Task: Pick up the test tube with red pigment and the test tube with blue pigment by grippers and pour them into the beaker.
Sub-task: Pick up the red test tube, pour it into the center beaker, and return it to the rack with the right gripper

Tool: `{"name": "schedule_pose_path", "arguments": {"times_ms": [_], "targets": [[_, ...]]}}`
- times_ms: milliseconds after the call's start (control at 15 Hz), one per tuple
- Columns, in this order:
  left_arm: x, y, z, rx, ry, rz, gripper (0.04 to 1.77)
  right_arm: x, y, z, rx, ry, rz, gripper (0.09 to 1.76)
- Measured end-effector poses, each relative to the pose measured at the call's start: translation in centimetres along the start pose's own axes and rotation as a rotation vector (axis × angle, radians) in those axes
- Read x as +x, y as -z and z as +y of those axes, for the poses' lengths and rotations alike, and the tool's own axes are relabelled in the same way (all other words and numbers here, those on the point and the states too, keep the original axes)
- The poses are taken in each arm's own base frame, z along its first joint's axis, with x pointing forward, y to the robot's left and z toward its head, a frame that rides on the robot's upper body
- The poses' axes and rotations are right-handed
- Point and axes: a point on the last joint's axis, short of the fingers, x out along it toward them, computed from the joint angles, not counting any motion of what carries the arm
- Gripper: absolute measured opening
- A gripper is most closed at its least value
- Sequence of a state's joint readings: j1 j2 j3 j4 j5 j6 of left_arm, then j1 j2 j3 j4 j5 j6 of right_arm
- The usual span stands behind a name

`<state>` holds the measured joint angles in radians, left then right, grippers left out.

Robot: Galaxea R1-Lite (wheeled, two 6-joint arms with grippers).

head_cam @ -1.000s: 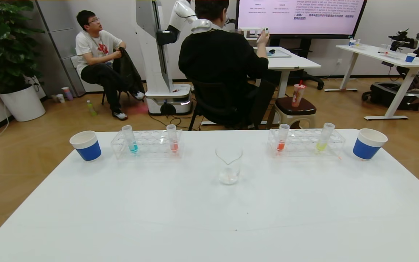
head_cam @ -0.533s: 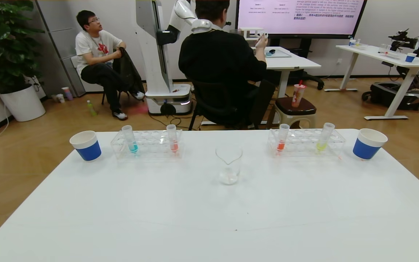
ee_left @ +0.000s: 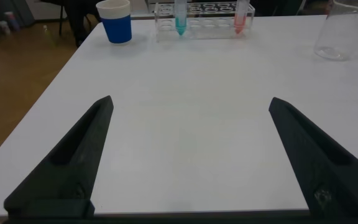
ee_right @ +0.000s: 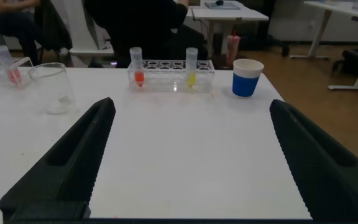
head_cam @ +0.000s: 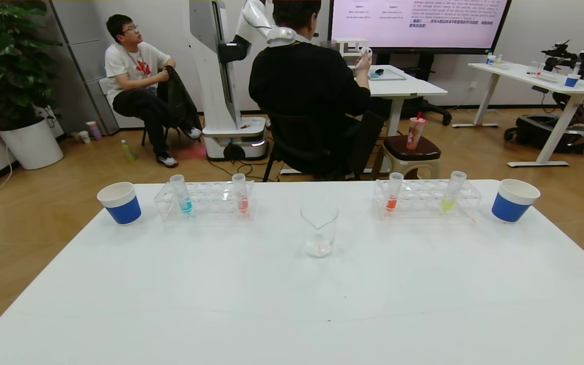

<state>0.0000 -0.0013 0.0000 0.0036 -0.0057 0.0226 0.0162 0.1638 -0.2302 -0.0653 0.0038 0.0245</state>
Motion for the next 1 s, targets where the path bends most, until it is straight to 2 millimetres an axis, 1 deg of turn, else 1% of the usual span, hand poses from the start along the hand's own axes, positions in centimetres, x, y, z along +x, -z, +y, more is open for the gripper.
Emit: {"name": "schedule_pose_path", "arguments": {"times_ms": [133,200,333,467,600,733,867,1000], "targets": [[0.0,0.0,0.0,0.0,0.0,0.0,1.75,1.7,-2.9,0.0,0.003,-0.022,-0.001,1.74],[0.0,0.0,0.0,0.001,0.0,0.0,1.75,3.0,-4.3,0.1,0.004,-0.031,0.009,1.74],[0.0,0.0,0.0,0.001,0.0,0.0,1.75,6.0,-6.3,0.2,0.008,-0.04,0.038,1.74],[0.0,0.0,0.0,0.0,0.0,0.0,1.75,9.9,-7.7,0.4,0.009,-0.045,0.039,1.74],[0.0,0.0,0.0,0.0,0.0,0.0,1.75,13.9,-8.1,0.7,0.009,-0.052,0.043,1.74],[0.0,0.0,0.0,0.0,0.0,0.0,1.75,18.0,-7.6,1.3,0.013,-0.076,0.075,1.74],[0.0,0.0,0.0,0.0,0.0,0.0,1.75,21.7,-6.7,2.7,0.022,-0.13,0.127,1.74],[0.0,0.0,0.0,0.0,0.0,0.0,1.75,24.5,-5.6,4.7,0.044,-0.18,0.176,1.74]]}}
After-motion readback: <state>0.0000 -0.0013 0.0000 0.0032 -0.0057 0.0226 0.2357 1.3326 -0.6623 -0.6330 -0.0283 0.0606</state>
